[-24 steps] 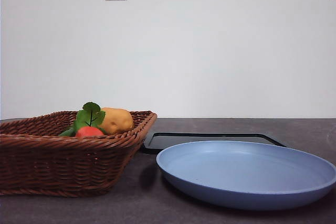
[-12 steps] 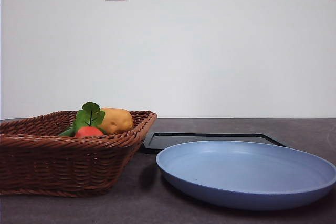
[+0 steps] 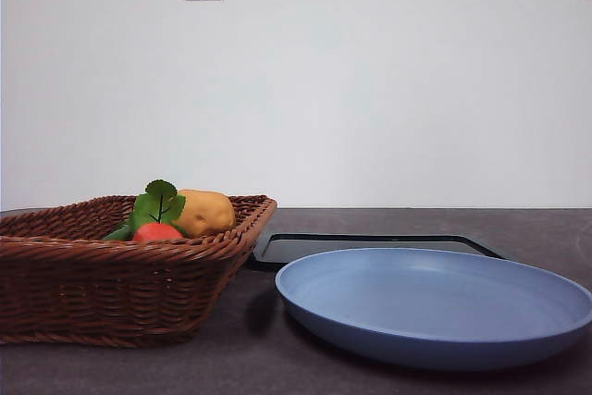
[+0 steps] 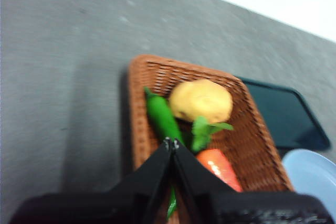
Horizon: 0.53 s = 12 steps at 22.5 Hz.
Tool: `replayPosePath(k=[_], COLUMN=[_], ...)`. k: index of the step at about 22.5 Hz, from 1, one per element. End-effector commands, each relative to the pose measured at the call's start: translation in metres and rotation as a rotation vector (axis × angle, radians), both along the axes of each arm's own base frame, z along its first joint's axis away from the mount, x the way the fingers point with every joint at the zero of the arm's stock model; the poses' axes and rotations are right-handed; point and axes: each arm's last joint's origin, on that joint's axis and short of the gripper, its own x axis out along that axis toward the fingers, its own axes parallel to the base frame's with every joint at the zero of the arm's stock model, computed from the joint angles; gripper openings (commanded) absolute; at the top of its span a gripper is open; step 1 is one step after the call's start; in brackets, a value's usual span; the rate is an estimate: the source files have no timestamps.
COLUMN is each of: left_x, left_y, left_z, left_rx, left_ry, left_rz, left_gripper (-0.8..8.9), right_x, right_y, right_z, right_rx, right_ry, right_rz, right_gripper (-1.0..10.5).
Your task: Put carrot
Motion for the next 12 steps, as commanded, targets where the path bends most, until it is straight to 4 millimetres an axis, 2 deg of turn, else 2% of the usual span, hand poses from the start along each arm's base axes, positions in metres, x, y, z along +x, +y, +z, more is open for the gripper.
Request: replayPosePath(k=[1, 6, 9, 12], left_x=[0.016, 0.036, 0.038, 0.038], left_y=[-0.003, -0.014, -0.018, -0.02], left_z=[0.008, 0.004, 0.002, 0.004], left_rx=[0.055, 0.01, -0.01, -0.009], left_ry=[0.039, 0.194, 0.197, 0.183], left_rz=[-0.103, -0.304, -0.35, -0.357], left_gripper=[0.07, 0.08, 0.23, 2.16], right_x=[0.012, 0.037, 0.045, 0.053], right_y=[0.003, 0.008, 0.009, 0.01], right_z=[0.009, -0.005, -0.016, -0.027], right_rx=[-0.04, -0.031, -0.019, -0.018], right_ry=[0.069, 0.244, 0.323, 0.388], right_rz=[0.096, 0.246, 0.261, 0.26], right_gripper=[0.1, 0.4, 1.6, 2.2])
